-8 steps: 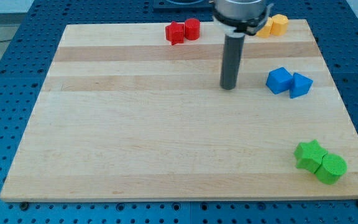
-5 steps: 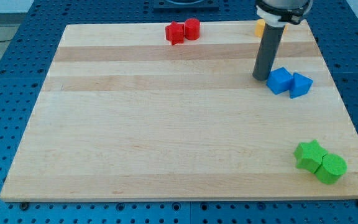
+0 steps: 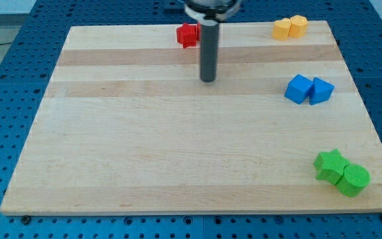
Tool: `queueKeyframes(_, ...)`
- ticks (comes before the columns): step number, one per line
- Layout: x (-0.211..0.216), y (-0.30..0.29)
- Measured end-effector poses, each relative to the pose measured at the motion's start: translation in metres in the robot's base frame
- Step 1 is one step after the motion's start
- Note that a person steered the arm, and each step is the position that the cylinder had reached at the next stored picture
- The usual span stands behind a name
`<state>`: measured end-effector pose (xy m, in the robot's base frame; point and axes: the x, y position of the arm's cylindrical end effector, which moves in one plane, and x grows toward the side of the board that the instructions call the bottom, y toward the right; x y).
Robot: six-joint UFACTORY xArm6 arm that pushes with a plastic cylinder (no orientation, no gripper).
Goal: Place your arm below the yellow blocks
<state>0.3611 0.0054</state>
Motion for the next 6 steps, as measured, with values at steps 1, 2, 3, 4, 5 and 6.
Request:
queueKeyframes(1, -0.001, 0.000)
queueKeyframes(2, -0.001, 0.000)
queueKeyframes(3, -0.001, -0.001)
queueKeyframes(4, 0.000, -0.031)
queueKeyframes(5, -0.010, -0.097)
queueKeyframes(6, -0.038, -0.152)
